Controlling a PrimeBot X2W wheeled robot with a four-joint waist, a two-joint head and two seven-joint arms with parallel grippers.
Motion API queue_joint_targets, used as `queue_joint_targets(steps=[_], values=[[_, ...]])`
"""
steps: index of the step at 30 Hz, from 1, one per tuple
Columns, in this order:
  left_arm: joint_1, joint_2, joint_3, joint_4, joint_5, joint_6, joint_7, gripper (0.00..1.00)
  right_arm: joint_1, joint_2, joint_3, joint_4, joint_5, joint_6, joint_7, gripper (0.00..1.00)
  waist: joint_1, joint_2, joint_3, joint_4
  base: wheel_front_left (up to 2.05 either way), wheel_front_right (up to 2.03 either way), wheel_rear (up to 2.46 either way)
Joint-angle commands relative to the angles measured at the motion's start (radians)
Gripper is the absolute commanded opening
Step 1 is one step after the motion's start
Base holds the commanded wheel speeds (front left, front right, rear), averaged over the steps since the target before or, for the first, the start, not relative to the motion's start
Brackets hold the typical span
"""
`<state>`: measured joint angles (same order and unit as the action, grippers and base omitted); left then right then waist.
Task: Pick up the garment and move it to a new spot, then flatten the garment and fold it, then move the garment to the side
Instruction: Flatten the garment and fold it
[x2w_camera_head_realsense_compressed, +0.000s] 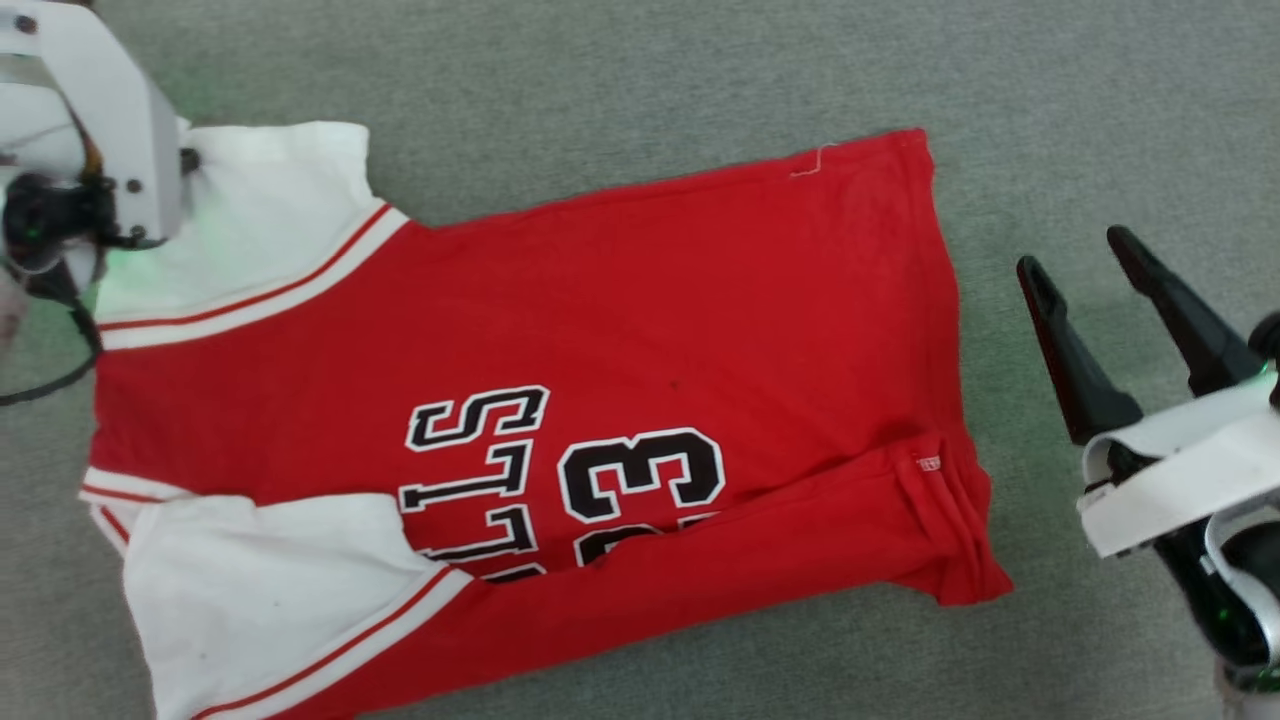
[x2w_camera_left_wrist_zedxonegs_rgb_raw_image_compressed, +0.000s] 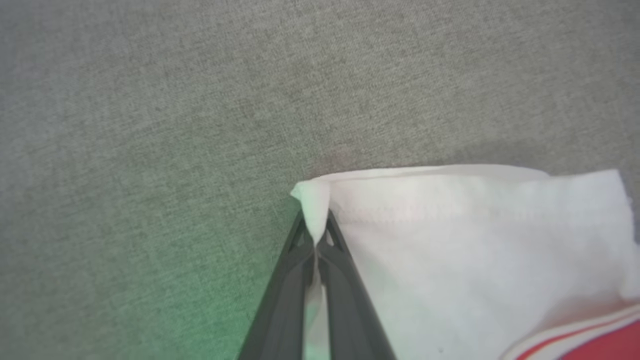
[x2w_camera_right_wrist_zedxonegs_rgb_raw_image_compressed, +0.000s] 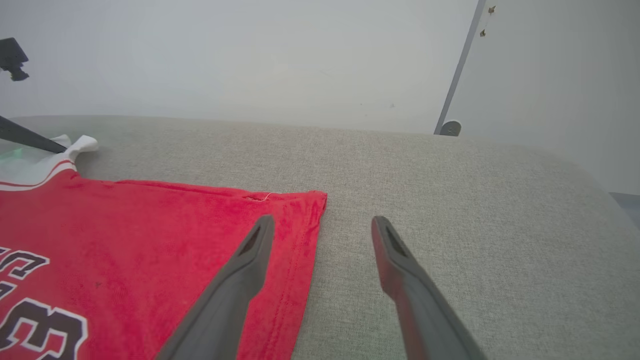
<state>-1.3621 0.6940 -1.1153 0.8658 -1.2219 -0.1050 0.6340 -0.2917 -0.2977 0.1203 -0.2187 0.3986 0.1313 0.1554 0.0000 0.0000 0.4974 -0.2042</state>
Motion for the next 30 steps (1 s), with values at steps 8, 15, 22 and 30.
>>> queue_joint_targets(steps=[8, 15, 22, 30], values=[[0.023, -0.102, -0.027, 0.028, 0.0, -0.02, -0.009, 0.0, -0.151, -0.068, 0.03, 0.084, 0.047, -0.001, 0.175, 1.0, 0.0, 0.0, -0.013, 0.068, 0.0, 0.0, 0.0], [0.0, -0.144, -0.034, 0.047, 0.003, -0.025, -0.025, 0.0, -0.303, -0.084, 0.076, 0.256, 0.096, -0.001, 0.338, 1.0, 0.0, 0.0, -0.01, 0.098, 0.0, 0.0, 0.0], [-0.013, -0.161, -0.039, 0.06, -0.003, -0.027, -0.036, 0.0, -0.42, -0.078, 0.123, 0.379, 0.102, -0.001, 0.483, 1.0, 0.0, 0.0, 0.0, 0.11, 0.0, 0.0, 0.0], [-0.022, -0.18, -0.05, 0.057, -0.012, -0.028, -0.045, 0.0, -0.524, -0.05, 0.157, 0.511, 0.108, -0.001, 0.635, 1.0, 0.0, 0.0, 0.014, 0.121, 0.0, 0.0, 0.0]])
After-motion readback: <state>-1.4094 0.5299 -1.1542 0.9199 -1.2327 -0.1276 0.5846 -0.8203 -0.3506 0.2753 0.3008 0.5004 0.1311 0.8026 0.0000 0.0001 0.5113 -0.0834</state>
